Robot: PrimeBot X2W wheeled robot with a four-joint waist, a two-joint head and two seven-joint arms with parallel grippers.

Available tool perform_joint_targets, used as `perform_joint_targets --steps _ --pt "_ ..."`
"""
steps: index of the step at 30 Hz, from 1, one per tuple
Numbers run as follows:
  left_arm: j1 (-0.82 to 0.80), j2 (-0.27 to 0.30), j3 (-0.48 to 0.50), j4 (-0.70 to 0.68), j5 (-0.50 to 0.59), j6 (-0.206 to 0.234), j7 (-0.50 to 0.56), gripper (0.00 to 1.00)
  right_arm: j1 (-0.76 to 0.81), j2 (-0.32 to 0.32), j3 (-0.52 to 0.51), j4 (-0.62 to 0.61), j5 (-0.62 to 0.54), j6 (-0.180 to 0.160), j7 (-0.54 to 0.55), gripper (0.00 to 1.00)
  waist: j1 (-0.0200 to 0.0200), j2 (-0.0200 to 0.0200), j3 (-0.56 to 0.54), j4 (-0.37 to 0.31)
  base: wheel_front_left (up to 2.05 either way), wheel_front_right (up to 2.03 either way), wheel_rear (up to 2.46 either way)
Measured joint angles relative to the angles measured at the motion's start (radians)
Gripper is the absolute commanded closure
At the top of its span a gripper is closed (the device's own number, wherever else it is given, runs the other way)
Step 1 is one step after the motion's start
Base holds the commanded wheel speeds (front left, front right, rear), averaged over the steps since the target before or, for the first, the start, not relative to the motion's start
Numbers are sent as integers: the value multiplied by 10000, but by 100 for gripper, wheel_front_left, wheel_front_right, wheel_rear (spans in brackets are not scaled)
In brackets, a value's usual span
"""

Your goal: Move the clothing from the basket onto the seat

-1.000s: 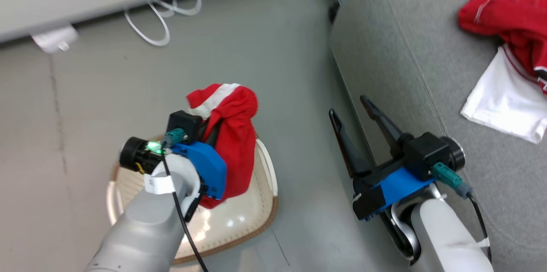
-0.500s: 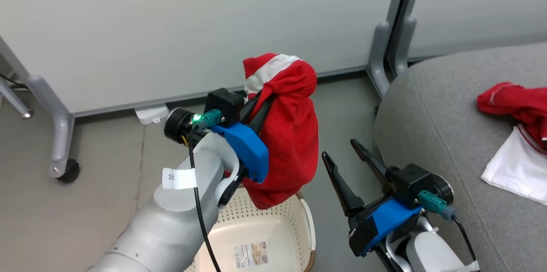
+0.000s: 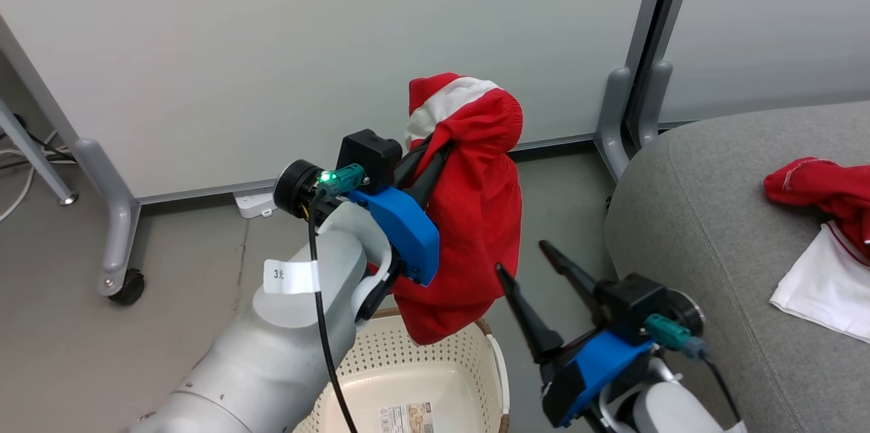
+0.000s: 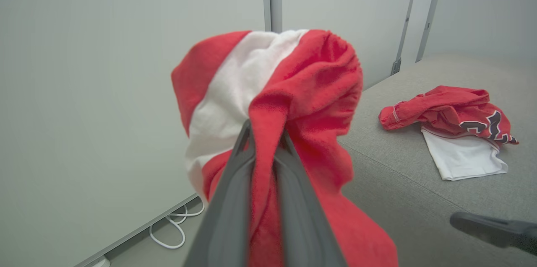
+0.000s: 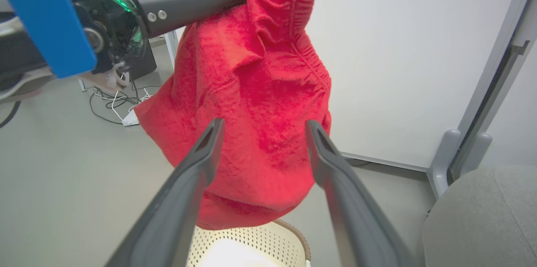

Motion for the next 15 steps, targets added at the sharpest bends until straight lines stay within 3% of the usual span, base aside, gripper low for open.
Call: perform_joint_targets --steps 5,15 --pt "-3 0 -232 -65 -138 0 -10 100 -544 2 752 401 245 0 29 0 1 0 102 -90 0 0 0" --pt "-395 -6 -1049 -796 -656 0 10 100 -3090 4 1964 3695 894 0 -571 0 3 -1 494 -48 0 0 0"
